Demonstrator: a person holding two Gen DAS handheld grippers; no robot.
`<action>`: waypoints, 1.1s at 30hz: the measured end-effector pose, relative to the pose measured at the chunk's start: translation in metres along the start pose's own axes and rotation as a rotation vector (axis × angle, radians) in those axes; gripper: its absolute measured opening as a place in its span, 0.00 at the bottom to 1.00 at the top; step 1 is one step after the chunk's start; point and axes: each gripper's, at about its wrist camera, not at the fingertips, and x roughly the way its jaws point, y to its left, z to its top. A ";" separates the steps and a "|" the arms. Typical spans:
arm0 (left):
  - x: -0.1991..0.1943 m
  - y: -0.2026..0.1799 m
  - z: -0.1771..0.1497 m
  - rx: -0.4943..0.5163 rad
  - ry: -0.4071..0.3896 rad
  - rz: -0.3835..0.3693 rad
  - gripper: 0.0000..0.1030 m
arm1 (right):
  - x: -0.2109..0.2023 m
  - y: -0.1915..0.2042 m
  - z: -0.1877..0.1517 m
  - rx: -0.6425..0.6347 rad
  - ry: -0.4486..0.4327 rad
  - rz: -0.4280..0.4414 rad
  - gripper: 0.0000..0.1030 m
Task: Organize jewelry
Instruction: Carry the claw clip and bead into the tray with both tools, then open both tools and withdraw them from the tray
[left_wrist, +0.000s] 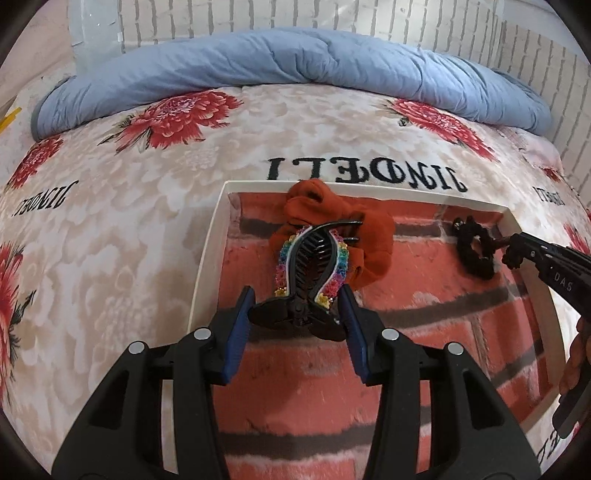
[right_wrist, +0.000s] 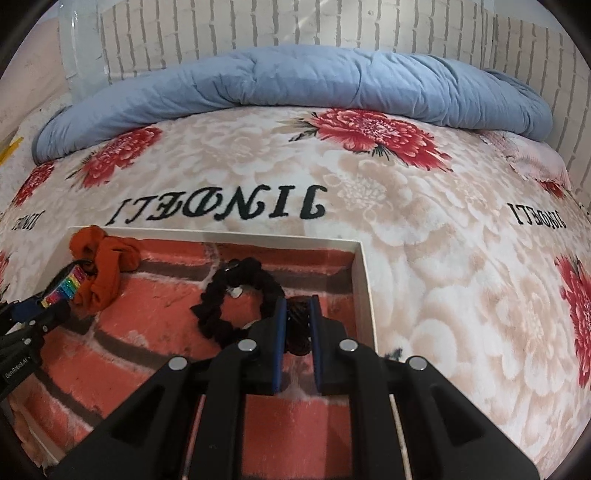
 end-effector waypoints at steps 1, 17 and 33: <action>0.003 0.001 0.001 -0.002 0.009 -0.001 0.44 | 0.003 0.000 0.001 0.002 0.005 -0.001 0.12; 0.015 0.001 0.006 0.020 0.081 0.027 0.61 | 0.015 0.001 0.004 0.013 0.073 0.020 0.25; -0.092 0.004 0.013 0.002 -0.092 0.054 0.95 | -0.086 -0.014 0.000 -0.037 -0.063 -0.018 0.76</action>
